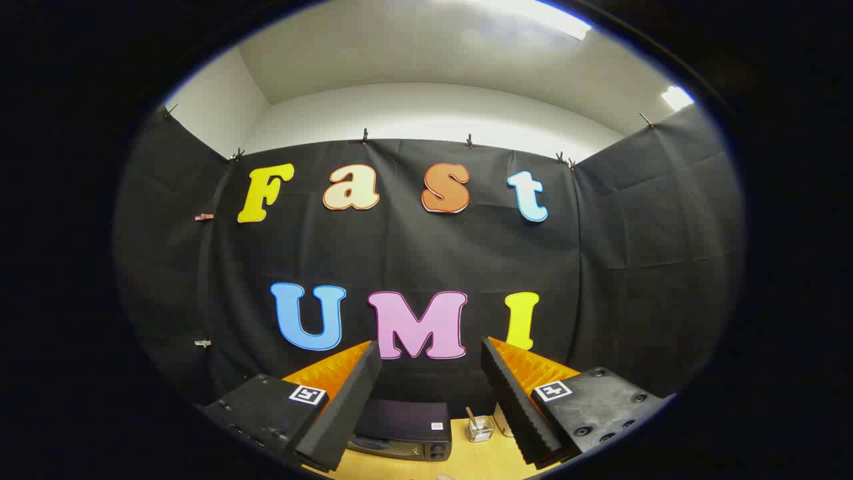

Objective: Open the toaster oven, put the food inside, and close the toaster oven door.

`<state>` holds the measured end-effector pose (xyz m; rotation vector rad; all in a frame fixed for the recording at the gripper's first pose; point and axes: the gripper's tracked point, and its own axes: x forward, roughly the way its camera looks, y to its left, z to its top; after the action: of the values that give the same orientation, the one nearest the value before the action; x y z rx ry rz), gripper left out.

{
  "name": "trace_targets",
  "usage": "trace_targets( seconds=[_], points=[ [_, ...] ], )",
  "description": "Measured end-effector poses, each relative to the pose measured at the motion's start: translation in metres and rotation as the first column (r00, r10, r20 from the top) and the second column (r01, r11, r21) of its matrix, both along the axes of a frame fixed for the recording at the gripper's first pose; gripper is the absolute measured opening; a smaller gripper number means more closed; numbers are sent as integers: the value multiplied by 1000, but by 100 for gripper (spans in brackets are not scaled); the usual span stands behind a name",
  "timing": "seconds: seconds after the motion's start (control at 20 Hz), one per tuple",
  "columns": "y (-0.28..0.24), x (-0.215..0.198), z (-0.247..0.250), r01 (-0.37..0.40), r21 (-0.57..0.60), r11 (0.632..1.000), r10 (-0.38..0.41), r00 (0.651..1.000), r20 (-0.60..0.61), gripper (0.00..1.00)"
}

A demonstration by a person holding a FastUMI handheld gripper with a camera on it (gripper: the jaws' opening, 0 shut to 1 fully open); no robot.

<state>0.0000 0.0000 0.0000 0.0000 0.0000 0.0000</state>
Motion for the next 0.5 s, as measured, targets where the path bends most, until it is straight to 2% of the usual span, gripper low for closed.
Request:
trace_targets(
  seconds=[0.5],
  points=[
    [0,2,-4,5,-11,1000,-6,1000,-18,97]
  ],
)
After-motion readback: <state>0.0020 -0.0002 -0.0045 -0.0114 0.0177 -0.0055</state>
